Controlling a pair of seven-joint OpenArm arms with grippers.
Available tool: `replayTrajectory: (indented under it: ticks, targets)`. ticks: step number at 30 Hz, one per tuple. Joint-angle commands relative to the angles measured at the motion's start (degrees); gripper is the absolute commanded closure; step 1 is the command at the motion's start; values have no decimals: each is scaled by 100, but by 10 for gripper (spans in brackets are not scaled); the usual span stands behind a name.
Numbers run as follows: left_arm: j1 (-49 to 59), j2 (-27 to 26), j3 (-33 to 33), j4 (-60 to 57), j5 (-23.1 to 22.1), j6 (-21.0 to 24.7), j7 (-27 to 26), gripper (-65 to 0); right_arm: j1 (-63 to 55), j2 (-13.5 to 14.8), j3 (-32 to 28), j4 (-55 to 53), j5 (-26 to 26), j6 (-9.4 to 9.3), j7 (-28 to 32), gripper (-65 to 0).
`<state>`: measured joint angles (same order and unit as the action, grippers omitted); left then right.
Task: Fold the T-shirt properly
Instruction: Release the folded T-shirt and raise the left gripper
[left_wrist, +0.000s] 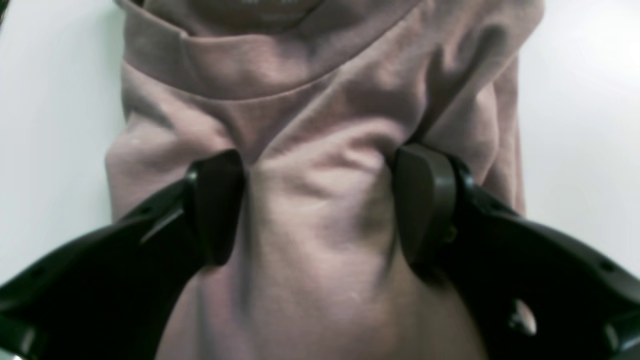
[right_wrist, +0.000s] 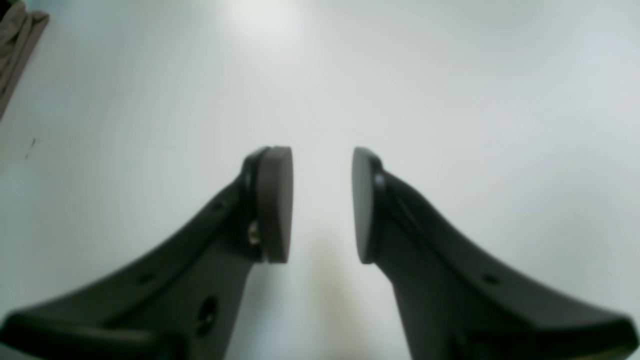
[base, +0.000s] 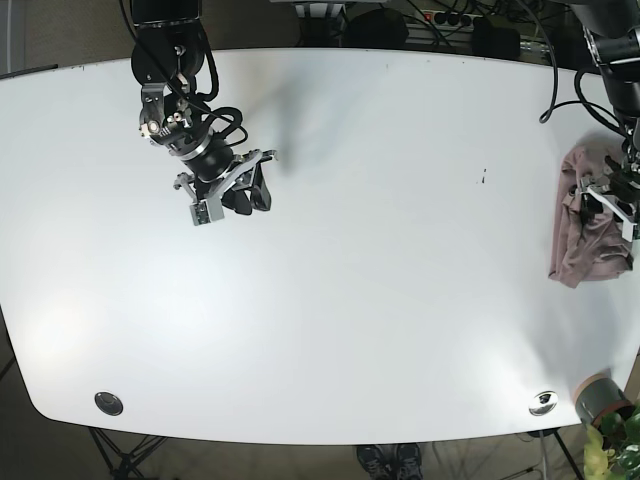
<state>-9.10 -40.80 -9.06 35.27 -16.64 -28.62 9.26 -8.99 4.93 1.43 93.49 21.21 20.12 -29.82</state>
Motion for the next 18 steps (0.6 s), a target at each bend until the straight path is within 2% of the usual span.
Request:
replayTrajectory:
  ticks: [1, 7, 13, 18]
  targets:
    - [71, -276, 31, -94, 473, 62, 529, -432, 60, 21, 11, 202, 72, 41, 156, -187]
    - [247, -690, 31, -94, 447, -254, 494, -432, 33, 39, 11, 281, 19, 41, 156, -187]
    - [159, -769, 5, -23, 420, -492, 494, -428, 33, 39, 11, 281, 19, 41, 156, -187]
    - [132, -751, -303, 829, 420, -518, 564, -428, 51, 39, 2, 290, 19, 41, 156, -187]
